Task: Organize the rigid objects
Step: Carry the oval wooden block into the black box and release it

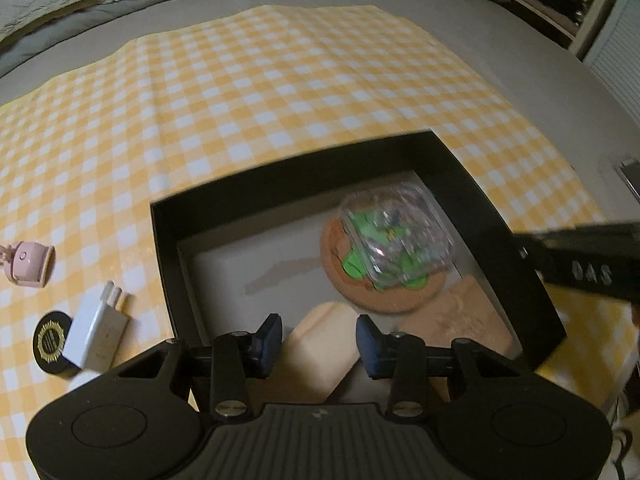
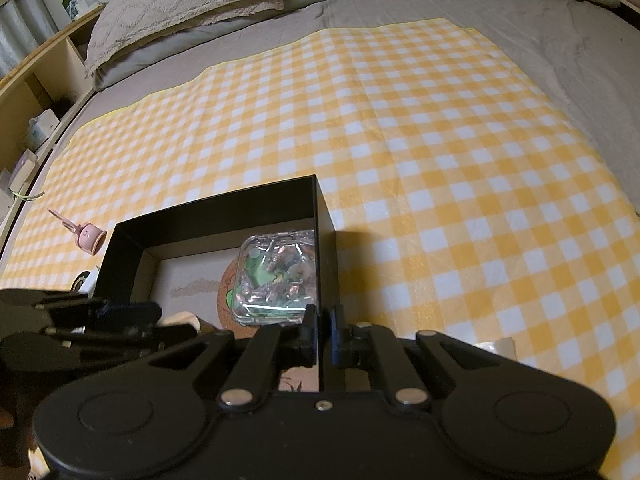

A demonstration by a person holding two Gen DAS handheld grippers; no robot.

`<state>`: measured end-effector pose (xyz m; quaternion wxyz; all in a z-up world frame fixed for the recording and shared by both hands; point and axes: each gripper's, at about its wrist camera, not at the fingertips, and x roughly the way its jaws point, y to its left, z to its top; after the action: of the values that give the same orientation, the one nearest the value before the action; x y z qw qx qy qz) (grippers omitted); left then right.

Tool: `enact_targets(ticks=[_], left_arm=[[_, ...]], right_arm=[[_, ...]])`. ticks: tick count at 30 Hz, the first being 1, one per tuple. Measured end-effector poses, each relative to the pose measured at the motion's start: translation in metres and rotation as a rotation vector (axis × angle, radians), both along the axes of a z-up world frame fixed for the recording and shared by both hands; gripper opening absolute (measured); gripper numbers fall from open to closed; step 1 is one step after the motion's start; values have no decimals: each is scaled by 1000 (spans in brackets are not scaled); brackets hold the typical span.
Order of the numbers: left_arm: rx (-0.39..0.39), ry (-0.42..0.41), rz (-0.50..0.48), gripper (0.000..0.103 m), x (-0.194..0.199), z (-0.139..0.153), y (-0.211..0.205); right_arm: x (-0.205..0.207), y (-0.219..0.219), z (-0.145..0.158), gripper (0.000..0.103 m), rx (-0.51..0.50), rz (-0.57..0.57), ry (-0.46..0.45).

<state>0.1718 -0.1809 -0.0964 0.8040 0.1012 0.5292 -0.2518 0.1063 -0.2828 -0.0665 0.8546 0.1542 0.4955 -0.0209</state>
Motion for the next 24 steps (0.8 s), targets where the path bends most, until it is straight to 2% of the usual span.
enact_targets(ticks=[11,14,16,20,24], left_arm=[[-7,15,-133,41,-29,4,0],[-79,47,-107,41,-22,8,4],[-109,21,-73,41,-15,12,3],[-142,14,-35,40,-3,10,-1],[-178,56,-23,39,2,-1,-5]], right_arm=[[2,1,-1,7,-6,0,5],[2,0,-1,7,-5,-1,7],[2,0,-1,7,-6,-2,7],[3,0,-2,7,-9,-1,9],[2,0,-2,7,-8,0,10]])
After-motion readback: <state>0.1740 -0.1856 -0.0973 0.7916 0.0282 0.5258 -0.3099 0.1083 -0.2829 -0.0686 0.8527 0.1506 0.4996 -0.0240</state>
